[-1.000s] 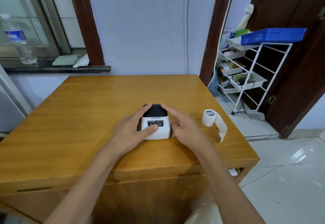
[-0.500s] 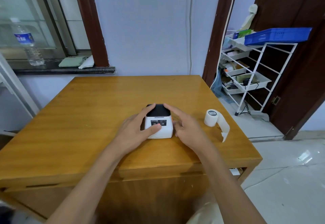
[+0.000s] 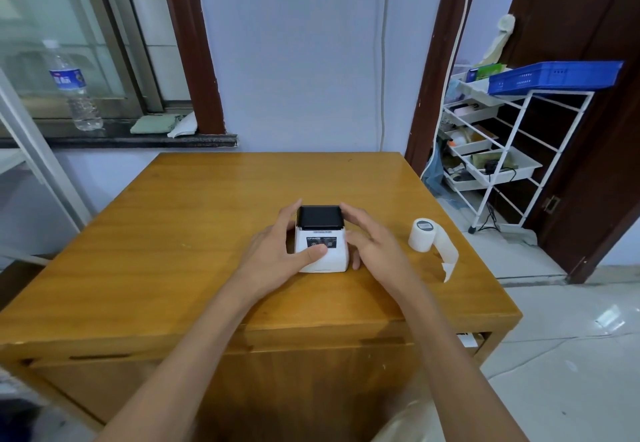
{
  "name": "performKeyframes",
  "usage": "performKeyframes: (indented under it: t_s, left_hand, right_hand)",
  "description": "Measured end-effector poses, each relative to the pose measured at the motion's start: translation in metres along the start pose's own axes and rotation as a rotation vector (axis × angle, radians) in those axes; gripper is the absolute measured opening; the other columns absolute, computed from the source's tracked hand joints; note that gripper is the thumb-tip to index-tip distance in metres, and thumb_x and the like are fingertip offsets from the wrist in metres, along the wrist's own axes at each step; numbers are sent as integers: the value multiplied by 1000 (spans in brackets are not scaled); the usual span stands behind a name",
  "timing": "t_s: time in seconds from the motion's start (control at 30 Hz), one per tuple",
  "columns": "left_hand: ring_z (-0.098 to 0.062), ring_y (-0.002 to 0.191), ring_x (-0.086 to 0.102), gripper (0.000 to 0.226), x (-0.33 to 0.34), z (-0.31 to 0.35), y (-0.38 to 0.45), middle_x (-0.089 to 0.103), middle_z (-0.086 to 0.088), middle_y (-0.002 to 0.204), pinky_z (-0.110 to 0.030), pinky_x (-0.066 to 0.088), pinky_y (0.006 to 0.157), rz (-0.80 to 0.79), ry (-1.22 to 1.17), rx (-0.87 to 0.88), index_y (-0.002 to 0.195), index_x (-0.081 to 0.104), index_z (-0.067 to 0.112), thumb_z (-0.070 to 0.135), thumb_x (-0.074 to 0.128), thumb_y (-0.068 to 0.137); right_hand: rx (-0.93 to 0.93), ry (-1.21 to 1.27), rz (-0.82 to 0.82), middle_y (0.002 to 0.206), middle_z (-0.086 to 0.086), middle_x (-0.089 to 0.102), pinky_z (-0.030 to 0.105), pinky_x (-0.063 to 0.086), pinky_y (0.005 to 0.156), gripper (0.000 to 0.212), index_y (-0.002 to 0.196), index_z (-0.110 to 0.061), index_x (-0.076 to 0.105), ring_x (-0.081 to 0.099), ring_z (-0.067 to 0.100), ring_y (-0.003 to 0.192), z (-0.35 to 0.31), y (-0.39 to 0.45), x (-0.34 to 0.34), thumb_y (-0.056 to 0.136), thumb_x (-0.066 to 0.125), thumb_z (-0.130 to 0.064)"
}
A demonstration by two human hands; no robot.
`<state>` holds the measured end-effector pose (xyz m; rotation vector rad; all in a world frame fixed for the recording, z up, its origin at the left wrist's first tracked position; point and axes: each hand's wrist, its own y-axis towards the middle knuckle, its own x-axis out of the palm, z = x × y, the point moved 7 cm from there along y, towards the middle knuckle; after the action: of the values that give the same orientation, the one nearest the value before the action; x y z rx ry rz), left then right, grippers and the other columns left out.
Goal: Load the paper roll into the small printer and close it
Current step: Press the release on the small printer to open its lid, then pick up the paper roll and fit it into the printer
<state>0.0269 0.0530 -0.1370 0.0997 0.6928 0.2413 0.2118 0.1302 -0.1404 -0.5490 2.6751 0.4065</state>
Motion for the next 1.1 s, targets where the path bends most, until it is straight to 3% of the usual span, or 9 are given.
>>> performKeyframes:
  t_s: [0.13,0.2,0.27,0.37,0.53,0.77,0.93,1.0,1.1]
  left_hand:
    - [-21,137,55,113,1,-4,1,57,6,153,-49,46,111,5,-12,-53,159,15,49,86,67,65]
    - [-21,137,55,114,0,-3,0,57,6,153,-49,46,111,6,-8,-60,159,16,48,87,65,64]
    - [-21,136,55,114,0,-1,-1,57,5,152,-48,47,110,3,1,-58,159,18,45,86,65,64]
    - [-21,136,55,114,-1,1,-3,57,4,152,-47,46,110,-3,2,-57,160,20,42,85,66,65]
    - [-19,133,57,108,-3,4,-4,60,5,148,-45,47,109,11,2,-43,158,22,43,82,69,68]
    - [-21,136,55,118,-5,2,-4,55,4,154,-44,45,110,14,-23,-77,161,12,33,76,74,70]
    - [-20,125,59,83,-5,6,-7,58,2,149,-45,50,103,9,2,-66,131,31,40,78,73,69]
    - [-19,120,62,72,-6,7,-8,62,3,143,-46,52,99,14,4,-54,119,35,42,78,72,69]
    - [-19,110,67,65,-7,9,-9,66,8,129,-47,55,94,20,-8,-25,115,39,42,75,73,71]
  right_hand:
    - [-15,-74,15,147,-12,64,47,62,94,51,153,-44,50,70,14,92,-8,-3,2,103,60,-41]
    - [-30,-104,48,148,-17,63,49,61,98,52,150,-44,52,71,18,117,-12,-5,2,99,64,-48]
    - [-40,-133,67,146,-16,64,50,62,97,51,149,-41,54,70,17,122,-14,-5,1,100,65,-48]
    - [-65,-184,78,143,-12,66,50,62,93,45,146,-37,55,72,19,117,-17,-2,1,102,62,-45]
    - [-92,-362,80,127,-11,69,37,54,78,35,137,-31,59,65,12,90,-35,13,-2,107,50,-45]
    - [87,-334,33,96,4,71,51,58,86,46,112,-22,60,70,29,94,-51,53,0,107,31,-57]
    - [218,-365,-6,82,10,73,51,64,83,63,119,-15,60,71,29,72,-46,72,4,106,21,-63]
    - [242,-353,12,90,11,73,48,62,81,66,121,-14,57,71,29,79,-47,68,5,106,21,-68]
    - [174,-353,225,100,5,70,49,58,84,60,115,-16,51,68,29,92,-49,52,-1,104,30,-71]
